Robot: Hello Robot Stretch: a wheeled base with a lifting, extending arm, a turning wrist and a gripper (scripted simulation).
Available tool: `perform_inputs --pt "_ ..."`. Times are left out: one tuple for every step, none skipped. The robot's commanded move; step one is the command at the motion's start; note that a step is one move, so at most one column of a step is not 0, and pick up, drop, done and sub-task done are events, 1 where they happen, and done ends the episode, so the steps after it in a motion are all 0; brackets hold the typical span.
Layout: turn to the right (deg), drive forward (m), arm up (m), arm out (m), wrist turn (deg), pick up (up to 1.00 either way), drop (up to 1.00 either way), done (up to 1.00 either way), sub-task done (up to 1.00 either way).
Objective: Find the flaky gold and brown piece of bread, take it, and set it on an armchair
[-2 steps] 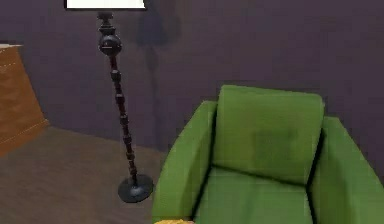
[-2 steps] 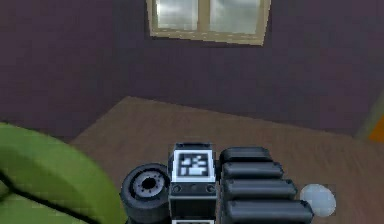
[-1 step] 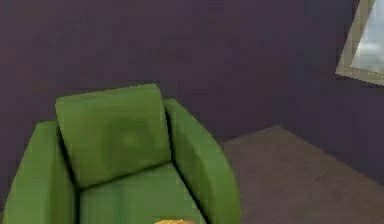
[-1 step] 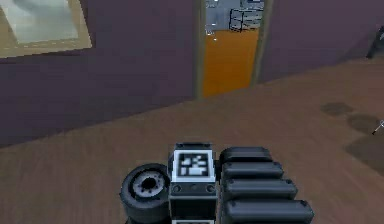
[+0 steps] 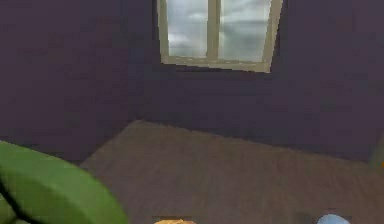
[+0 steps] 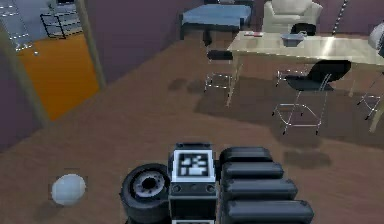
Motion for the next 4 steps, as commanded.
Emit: perform_inputs --pt "33.0 0.0 0.0 0.0 0.0 0.0 0.0 0.0 0.0" --pt "3.0 0.0 0.0 0.0 0.0 0.0 0.0 0.0 0.0" --pt "0.0 0.1 0.0 0.0 0.0 0.0 0.0 0.0 0.0" --pt "45.0 0.0 0.0 0.0 0.0 0.0 0.0 0.0 0.0"
